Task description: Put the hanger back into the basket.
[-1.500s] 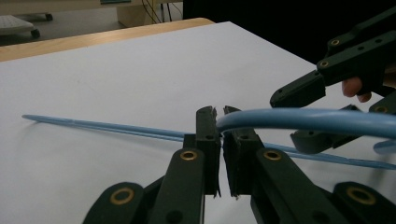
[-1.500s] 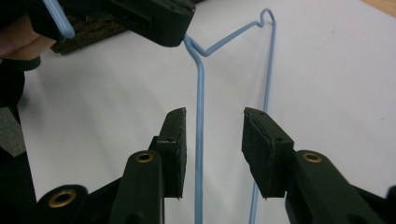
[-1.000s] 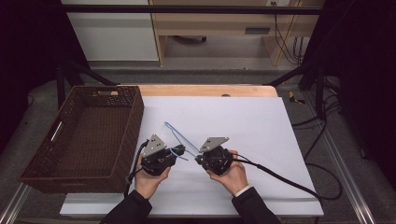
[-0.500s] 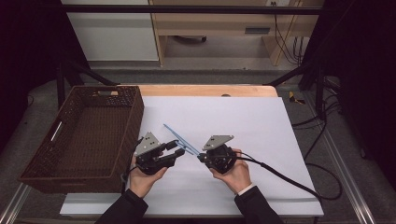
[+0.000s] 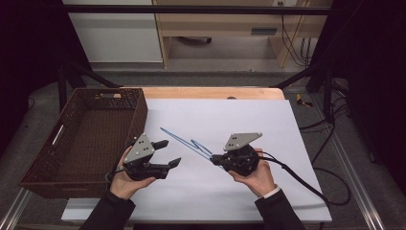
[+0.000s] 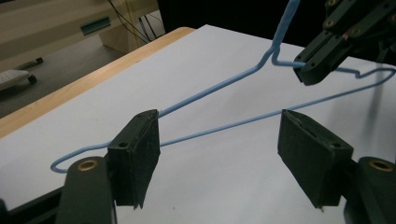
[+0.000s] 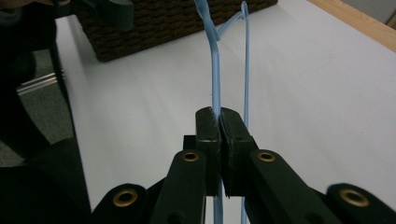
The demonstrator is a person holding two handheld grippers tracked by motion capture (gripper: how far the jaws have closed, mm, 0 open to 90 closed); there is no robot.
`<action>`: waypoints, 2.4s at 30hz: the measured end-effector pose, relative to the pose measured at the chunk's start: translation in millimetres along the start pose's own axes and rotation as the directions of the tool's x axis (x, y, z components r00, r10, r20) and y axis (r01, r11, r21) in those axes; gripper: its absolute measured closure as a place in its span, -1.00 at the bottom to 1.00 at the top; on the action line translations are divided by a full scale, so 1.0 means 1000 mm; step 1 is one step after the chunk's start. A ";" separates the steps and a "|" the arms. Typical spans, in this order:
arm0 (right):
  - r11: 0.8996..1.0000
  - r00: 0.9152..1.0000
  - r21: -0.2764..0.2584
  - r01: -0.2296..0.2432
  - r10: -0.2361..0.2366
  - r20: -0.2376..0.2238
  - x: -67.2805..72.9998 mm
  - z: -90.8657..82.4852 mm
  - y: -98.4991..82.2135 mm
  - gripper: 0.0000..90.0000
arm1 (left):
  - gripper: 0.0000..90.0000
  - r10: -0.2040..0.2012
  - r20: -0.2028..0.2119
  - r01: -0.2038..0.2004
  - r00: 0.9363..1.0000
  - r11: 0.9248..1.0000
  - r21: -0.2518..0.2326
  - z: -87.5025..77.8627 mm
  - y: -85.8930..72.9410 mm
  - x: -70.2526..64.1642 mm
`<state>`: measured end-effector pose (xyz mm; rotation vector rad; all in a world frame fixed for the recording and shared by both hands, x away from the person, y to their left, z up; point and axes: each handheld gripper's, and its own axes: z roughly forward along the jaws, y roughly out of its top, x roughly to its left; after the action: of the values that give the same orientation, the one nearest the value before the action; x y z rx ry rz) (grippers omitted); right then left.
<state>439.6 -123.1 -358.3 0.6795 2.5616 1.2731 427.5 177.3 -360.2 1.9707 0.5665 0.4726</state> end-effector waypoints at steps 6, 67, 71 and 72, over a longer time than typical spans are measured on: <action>1.000 0.998 0.008 0.006 -0.006 -0.054 0.002 -0.008 0.000 0.96 | -0.38 0.051 0.005 -0.051 0.999 0.997 0.051 0.002 0.010 -0.002; 0.977 0.994 -0.213 0.009 0.015 0.109 -0.017 -0.053 -0.006 -0.12 | 0.93 0.265 -0.007 -0.253 0.964 0.928 0.272 0.041 0.029 -0.034; 0.955 0.981 -0.297 -0.026 0.080 0.174 -0.025 -0.073 -0.015 -0.44 | 0.93 0.238 -0.072 -0.210 0.969 0.937 0.278 0.038 0.037 -0.030; 0.946 0.973 -0.324 -0.027 0.099 0.209 -0.028 -0.081 -0.020 -0.52 | 0.93 0.231 -0.092 -0.198 0.969 0.940 0.278 0.038 0.040 -0.029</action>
<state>427.4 -204.3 -325.7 0.7892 2.1065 1.4931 431.9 117.9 -343.2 2.2872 0.5150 0.6881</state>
